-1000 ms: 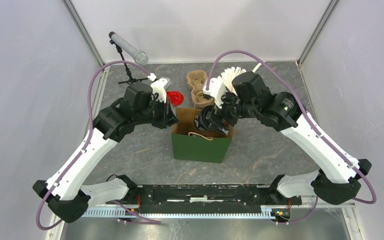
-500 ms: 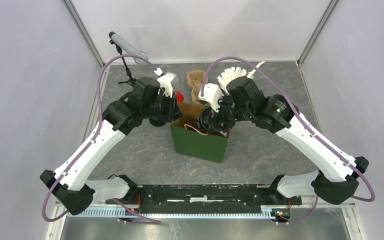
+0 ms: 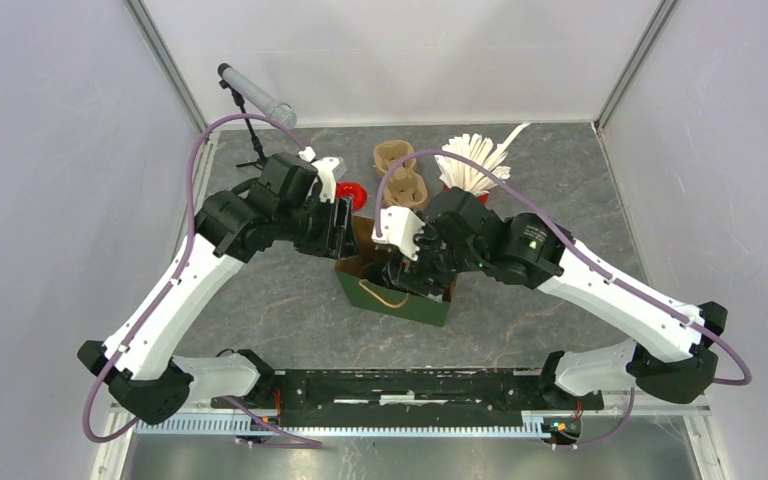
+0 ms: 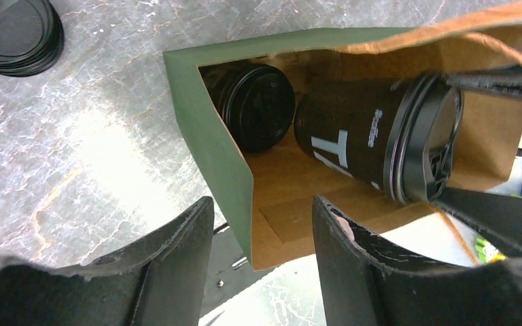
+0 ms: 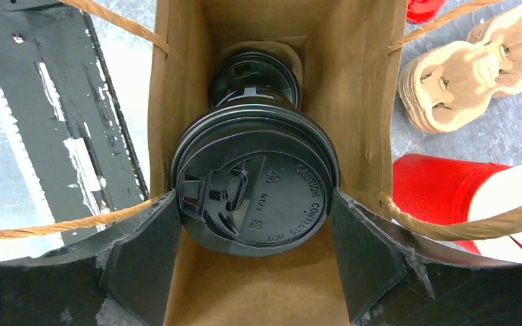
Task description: Pack the takeout coffee
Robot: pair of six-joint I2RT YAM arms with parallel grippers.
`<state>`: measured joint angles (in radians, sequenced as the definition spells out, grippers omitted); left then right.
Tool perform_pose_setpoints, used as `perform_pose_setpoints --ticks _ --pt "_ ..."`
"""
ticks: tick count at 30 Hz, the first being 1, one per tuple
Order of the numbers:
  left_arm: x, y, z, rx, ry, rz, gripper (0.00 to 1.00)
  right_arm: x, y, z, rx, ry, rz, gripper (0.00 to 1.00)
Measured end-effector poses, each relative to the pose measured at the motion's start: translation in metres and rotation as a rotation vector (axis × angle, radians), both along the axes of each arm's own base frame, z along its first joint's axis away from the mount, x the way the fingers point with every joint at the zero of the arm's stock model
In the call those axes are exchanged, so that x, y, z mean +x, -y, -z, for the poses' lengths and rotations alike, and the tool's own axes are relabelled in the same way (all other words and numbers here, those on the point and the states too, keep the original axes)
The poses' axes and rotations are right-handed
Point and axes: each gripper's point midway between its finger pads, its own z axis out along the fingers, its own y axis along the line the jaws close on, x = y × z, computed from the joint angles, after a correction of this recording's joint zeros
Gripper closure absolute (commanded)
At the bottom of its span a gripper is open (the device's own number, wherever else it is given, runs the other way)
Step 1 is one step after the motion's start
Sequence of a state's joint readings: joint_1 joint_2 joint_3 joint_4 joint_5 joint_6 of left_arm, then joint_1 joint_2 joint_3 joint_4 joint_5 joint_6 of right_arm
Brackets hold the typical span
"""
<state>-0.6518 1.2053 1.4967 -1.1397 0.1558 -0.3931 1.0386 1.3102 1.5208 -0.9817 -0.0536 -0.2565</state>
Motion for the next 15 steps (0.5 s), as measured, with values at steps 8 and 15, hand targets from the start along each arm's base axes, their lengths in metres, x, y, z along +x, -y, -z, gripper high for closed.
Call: perform_pose_setpoints --ticks 8,15 --pt "0.003 -0.006 -0.002 0.046 -0.033 -0.051 0.41 -0.017 -0.009 0.000 -0.011 0.019 -0.029 0.26" --pt "0.001 -0.009 0.006 0.064 -0.051 -0.054 0.47 -0.020 -0.010 0.006 -0.032 0.039 -0.031 0.26"
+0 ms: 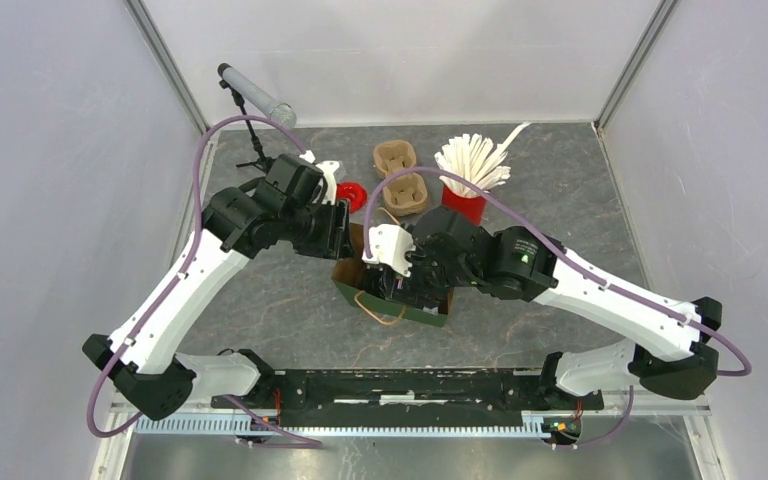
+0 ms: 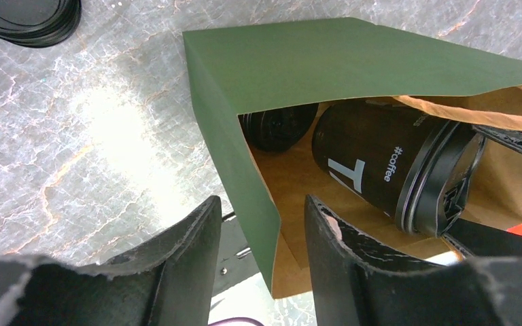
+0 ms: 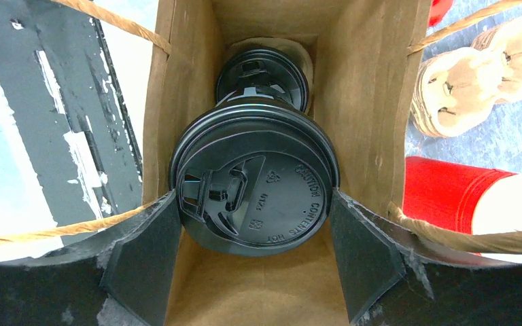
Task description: Pack the takeout coffee
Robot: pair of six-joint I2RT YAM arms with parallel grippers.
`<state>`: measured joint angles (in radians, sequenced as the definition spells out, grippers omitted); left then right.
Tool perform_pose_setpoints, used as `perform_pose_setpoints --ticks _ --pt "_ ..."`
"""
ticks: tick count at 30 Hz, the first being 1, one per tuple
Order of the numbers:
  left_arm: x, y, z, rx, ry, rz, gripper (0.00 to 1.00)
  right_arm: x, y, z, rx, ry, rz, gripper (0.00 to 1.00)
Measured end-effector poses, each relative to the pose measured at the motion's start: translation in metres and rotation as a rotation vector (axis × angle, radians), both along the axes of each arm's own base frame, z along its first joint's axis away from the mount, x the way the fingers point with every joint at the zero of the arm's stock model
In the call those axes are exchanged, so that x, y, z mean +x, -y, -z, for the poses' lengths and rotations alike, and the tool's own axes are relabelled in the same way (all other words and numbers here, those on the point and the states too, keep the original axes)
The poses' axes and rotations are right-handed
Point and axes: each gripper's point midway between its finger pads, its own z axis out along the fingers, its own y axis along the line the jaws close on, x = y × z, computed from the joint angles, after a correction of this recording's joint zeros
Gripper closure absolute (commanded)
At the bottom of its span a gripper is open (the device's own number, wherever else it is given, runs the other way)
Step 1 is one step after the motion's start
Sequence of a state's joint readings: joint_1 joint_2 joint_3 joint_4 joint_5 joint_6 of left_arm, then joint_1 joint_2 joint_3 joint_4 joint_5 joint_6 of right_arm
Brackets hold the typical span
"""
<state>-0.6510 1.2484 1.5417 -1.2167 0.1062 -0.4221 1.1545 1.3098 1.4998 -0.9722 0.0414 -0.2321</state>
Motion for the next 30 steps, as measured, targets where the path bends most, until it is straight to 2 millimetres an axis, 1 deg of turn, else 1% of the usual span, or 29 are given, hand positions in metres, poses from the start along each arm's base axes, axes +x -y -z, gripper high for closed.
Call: perform_pose_setpoints --ticks 2,4,6,10,15,18,21,24,26,29,30 --pt "0.000 0.000 0.007 0.003 -0.004 0.001 0.52 0.000 0.001 0.004 -0.009 0.003 0.002 0.26" --pt "0.001 0.001 0.014 0.007 -0.010 0.003 0.68 0.001 0.002 0.008 -0.021 0.008 0.005 0.26" --pt "0.004 0.003 0.015 0.001 -0.002 0.005 0.82 0.003 0.004 0.011 -0.032 0.015 0.009 0.26" --pt "0.012 0.009 0.009 -0.023 0.037 0.005 0.97 0.006 0.005 0.010 -0.040 0.033 0.016 0.26" --pt "0.019 0.013 0.004 -0.046 0.082 0.013 0.98 0.012 0.008 0.009 -0.050 0.062 0.034 0.24" --pt "0.023 0.014 0.001 -0.066 0.131 0.017 0.98 0.021 0.013 0.007 -0.074 0.109 0.065 0.22" --pt "0.027 0.012 -0.003 -0.088 0.203 0.019 0.98 0.033 0.016 0.004 -0.098 0.166 0.084 0.23" --pt "0.029 0.012 -0.009 -0.123 0.282 0.028 0.98 0.045 0.016 0.000 -0.113 0.208 0.094 0.24" --pt "0.029 0.011 -0.009 -0.141 0.320 0.035 0.97 0.052 0.013 -0.003 -0.114 0.233 0.094 0.25" --pt "0.029 0.011 -0.004 -0.146 0.343 0.046 0.90 0.057 0.010 -0.004 -0.115 0.257 0.084 0.25" --pt "0.029 0.011 -0.001 -0.146 0.344 0.048 0.84 0.058 0.009 -0.004 -0.110 0.264 0.079 0.26"
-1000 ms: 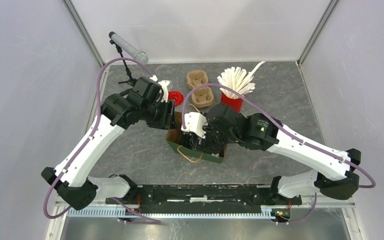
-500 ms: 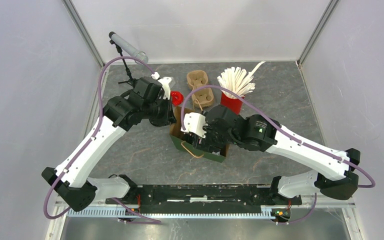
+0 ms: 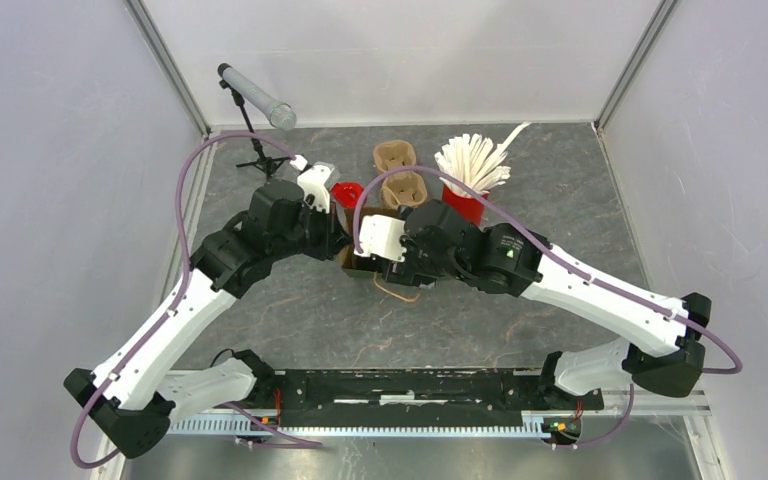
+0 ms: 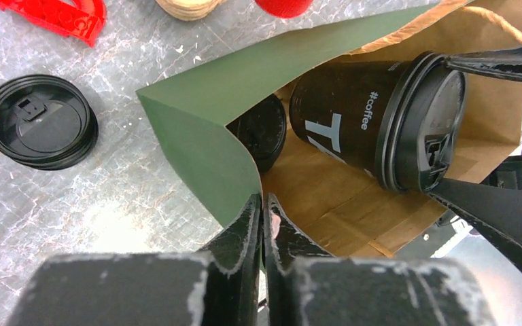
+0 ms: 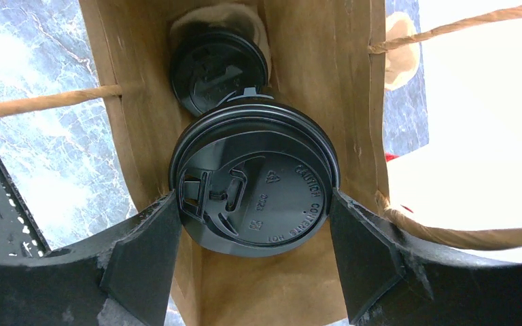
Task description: Pack the takeout coffee
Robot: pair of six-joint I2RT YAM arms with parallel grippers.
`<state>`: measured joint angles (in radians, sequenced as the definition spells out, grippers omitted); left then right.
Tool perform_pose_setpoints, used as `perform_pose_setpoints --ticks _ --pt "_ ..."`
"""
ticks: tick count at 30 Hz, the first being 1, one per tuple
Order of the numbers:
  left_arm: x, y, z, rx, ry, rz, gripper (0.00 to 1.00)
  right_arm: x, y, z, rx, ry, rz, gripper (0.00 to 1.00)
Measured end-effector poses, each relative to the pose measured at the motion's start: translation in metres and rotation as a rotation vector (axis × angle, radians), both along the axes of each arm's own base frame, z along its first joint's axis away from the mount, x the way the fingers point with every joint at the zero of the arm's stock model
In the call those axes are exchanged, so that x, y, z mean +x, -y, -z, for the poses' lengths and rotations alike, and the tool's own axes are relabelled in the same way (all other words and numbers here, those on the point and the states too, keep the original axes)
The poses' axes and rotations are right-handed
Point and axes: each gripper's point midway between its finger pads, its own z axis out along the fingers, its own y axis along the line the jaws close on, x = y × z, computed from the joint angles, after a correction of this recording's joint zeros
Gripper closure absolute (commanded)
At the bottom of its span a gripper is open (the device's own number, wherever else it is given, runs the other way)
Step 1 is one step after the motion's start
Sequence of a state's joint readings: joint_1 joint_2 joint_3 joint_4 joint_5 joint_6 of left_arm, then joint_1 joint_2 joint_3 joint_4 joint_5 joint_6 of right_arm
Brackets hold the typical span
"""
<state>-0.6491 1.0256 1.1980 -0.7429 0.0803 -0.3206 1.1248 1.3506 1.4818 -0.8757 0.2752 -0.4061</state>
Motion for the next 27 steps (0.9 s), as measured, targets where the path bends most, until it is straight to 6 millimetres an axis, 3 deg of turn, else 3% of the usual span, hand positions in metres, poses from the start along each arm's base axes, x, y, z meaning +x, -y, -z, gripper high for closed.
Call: perform_pose_setpoints --ticks 2,7,11,20,27 --pt "-0.001 0.000 0.007 0.003 -0.003 0.001 0.73 0.000 -0.001 0.003 0.003 0.005 -0.013 0.26" --pt "-0.009 -0.007 0.018 0.012 -0.013 0.001 0.57 -0.008 -0.001 0.022 -0.011 -0.025 -0.048 0.27" --pt "-0.016 -0.012 0.014 0.005 -0.008 0.004 0.55 -0.013 -0.001 0.031 -0.025 -0.046 -0.067 0.27" --pt "-0.049 -0.025 0.018 -0.026 -0.069 0.013 0.38 -0.033 0.000 0.040 -0.012 -0.051 -0.116 0.28" --pt "-0.056 -0.025 0.026 -0.033 -0.118 0.011 0.38 -0.041 0.003 0.057 -0.049 -0.049 -0.141 0.28"
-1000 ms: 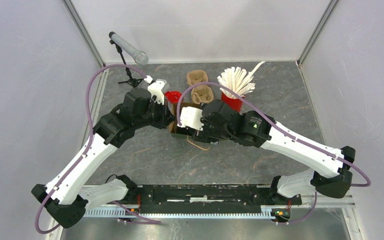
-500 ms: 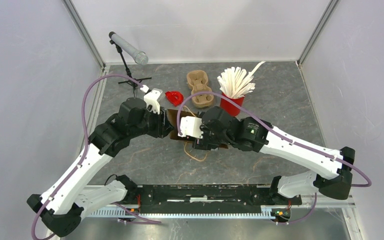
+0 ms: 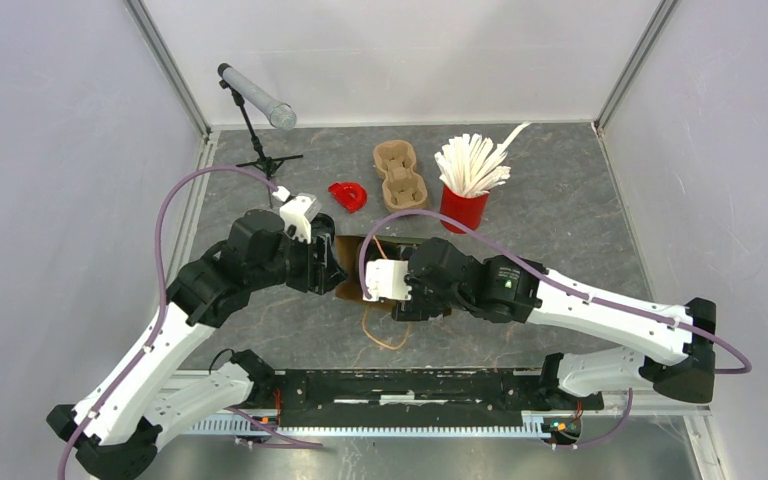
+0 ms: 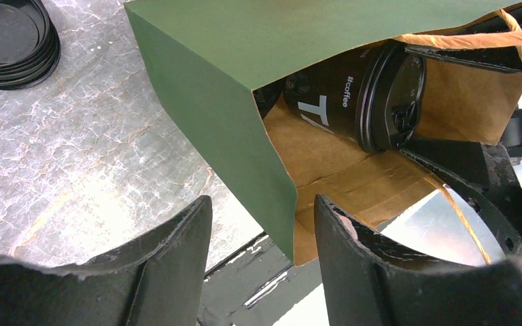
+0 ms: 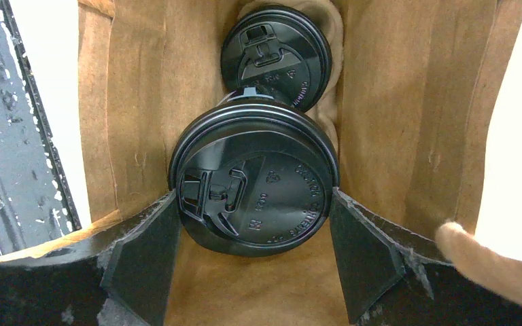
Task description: Pack the takeout coffee
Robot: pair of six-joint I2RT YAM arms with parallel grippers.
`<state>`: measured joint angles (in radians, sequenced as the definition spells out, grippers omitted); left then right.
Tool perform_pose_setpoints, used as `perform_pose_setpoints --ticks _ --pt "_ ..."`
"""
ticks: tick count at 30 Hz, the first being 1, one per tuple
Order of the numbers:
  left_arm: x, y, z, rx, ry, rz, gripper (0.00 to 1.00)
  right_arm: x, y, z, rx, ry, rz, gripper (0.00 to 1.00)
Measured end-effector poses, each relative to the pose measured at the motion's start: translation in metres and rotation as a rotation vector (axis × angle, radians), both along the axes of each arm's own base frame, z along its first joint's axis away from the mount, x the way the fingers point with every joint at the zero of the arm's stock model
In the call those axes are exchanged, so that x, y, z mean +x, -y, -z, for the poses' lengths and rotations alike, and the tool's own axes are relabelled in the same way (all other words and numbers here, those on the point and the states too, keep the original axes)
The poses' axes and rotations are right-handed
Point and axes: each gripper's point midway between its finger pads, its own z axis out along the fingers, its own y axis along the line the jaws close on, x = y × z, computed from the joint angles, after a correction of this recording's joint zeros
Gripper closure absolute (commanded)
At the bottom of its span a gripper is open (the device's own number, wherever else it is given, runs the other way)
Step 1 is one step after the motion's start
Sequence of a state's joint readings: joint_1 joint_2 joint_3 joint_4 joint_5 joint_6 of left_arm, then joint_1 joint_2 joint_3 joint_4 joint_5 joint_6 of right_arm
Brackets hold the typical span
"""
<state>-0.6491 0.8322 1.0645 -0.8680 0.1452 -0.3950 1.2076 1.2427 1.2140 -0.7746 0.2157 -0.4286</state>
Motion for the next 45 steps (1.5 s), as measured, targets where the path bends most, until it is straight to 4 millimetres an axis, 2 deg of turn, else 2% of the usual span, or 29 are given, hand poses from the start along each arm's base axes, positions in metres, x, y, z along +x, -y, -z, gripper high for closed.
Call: perform_pose_setpoints --ticks 6,10,14,18,27,31,40,45 --pt "0.000 0.003 0.004 0.003 -0.021 0.013 0.47 0.001 -0.002 -0.001 0.008 0.010 -0.001 0.28" --pt "0.001 0.006 0.008 0.013 -0.037 0.018 0.70 0.002 -0.005 -0.002 0.018 0.017 -0.004 0.28" --pt "0.001 0.006 0.008 0.014 -0.038 0.023 0.86 0.005 -0.011 0.000 0.008 0.026 -0.017 0.28" --pt "-0.001 0.008 0.010 0.004 -0.040 0.041 0.98 0.009 -0.019 0.003 0.001 0.035 -0.028 0.28" --pt "-0.019 0.006 0.029 -0.018 -0.050 0.095 0.98 0.011 -0.033 -0.004 0.042 0.074 -0.054 0.28" --pt "-0.019 0.005 0.028 -0.017 -0.032 0.105 0.98 0.014 -0.039 -0.006 0.049 0.096 -0.066 0.28" --pt "-0.021 0.009 0.030 -0.026 -0.039 0.121 0.98 0.024 -0.053 0.006 0.018 0.127 -0.083 0.28" --pt "-0.021 0.009 0.030 -0.028 -0.039 0.124 0.98 0.027 -0.059 0.003 0.037 0.147 -0.079 0.28"
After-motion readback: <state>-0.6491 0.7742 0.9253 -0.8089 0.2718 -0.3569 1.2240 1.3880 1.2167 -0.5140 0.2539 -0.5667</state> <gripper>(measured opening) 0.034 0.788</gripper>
